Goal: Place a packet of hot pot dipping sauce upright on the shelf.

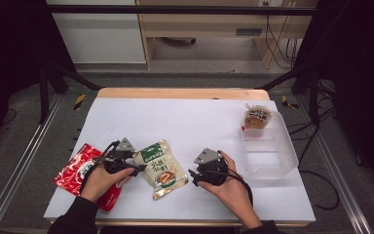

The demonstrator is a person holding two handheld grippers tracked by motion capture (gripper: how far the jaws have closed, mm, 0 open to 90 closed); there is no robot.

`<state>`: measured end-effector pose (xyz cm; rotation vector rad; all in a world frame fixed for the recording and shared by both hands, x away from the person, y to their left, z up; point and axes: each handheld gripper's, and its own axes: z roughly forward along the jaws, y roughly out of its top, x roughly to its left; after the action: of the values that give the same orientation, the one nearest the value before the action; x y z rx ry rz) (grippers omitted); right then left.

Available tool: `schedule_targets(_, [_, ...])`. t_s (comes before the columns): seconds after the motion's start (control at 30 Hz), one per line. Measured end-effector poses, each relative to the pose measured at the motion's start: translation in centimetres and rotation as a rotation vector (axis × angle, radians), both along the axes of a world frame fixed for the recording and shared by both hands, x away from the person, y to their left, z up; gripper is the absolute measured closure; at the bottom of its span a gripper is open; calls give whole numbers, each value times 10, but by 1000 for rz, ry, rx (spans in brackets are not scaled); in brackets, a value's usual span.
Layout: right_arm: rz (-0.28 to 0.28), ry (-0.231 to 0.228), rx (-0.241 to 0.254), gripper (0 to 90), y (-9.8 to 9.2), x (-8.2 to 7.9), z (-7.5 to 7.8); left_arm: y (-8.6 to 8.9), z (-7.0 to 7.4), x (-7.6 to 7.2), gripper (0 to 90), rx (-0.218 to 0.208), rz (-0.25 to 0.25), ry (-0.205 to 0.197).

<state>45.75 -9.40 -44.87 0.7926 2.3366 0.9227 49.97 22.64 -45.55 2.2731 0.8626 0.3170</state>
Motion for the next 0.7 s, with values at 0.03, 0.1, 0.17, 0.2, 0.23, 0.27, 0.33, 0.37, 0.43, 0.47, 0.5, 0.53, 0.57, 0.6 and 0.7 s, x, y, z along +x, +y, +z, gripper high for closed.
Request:
schedule_targets(0.03, [-1,-1,-1,232,-1,0,0,0,2,-1,348,-7,-4,-2])
schedule_targets(0.1, [-3,2,-6,233,-1,0,0,0,5,-4,373,-17,-20,1])
schedule_targets(0.17, [-4,4,-8,232,-1,1,-1,-1,7,-8,410,-22,-42,5])
schedule_targets(0.2, [-4,4,-7,232,-1,1,-1,-2,8,-9,416,-16,-53,9])
schedule_targets(0.23, [-3,3,-8,232,-1,1,-2,-3,8,-9,430,-11,-61,12])
schedule_targets(0.27, [-2,3,-10,231,-1,1,-2,-4,8,-9,442,-6,-65,19])
schedule_targets(0.33, [-3,4,-14,231,-1,1,-2,-6,5,-9,487,-2,-66,27])
schedule_targets(0.37, [-2,5,-14,231,-1,2,-2,-7,4,-9,515,0,-74,31])
schedule_targets(0.43, [-1,3,-20,231,-2,2,-3,-9,3,-8,539,9,-76,32])
schedule_targets(0.47, [-4,5,-20,230,-2,2,-3,-10,2,-7,552,10,-65,30])
schedule_targets(0.5, [-5,6,-20,231,-2,2,-3,-9,2,-6,576,20,-64,33])
schedule_targets(0.53, [-4,6,-21,230,-3,3,-3,-9,0,-5,600,18,-56,31])
schedule_targets(0.57, [-5,7,-21,230,-3,3,-3,-9,0,-4,619,30,-50,31])
schedule_targets(0.6, [-5,8,-22,230,-2,3,-4,-9,-1,-4,650,30,-38,27])
schedule_targets(0.7, [-3,7,-26,230,-2,2,-4,-9,-2,-2,746,49,-14,14])
